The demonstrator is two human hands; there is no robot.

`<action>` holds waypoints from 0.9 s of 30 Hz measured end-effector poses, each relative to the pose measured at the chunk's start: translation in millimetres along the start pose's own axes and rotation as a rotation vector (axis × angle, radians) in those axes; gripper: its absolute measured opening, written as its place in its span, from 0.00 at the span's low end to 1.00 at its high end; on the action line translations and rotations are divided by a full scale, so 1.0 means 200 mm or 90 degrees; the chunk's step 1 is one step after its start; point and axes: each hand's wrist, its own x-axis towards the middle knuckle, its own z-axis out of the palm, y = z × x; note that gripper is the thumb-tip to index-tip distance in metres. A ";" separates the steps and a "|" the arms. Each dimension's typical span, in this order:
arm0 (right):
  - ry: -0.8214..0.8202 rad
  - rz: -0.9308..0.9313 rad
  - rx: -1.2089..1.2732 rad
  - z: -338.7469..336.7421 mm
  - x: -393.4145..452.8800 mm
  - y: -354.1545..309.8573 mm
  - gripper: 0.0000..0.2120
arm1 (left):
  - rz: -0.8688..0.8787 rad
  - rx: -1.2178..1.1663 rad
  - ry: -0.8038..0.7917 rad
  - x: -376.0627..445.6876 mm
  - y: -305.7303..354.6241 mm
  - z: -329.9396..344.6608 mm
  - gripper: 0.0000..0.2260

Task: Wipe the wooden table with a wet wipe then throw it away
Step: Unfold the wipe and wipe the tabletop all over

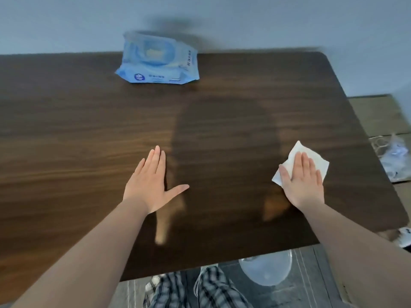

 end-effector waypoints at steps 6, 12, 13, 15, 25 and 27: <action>-0.012 0.084 0.015 -0.05 0.07 0.27 0.34 | 0.010 0.041 -0.005 0.10 0.17 0.03 0.49; -0.006 0.100 0.010 -0.04 0.07 0.18 0.35 | 0.003 0.040 -0.021 0.11 0.16 0.02 0.50; -0.007 0.088 0.004 -0.03 0.07 0.15 0.35 | 0.008 0.034 -0.019 0.11 0.16 0.02 0.50; -0.018 0.049 -0.011 -0.02 0.05 0.03 0.34 | 0.024 0.015 -0.019 0.10 0.15 0.01 0.50; -0.030 -0.358 -0.037 0.20 -0.29 -1.15 0.34 | -0.158 -0.069 -0.004 -0.34 -0.53 0.04 0.54; -0.038 -0.419 -0.023 0.26 -0.42 -1.41 0.33 | -0.216 -0.068 -0.017 -0.51 -0.74 0.06 0.56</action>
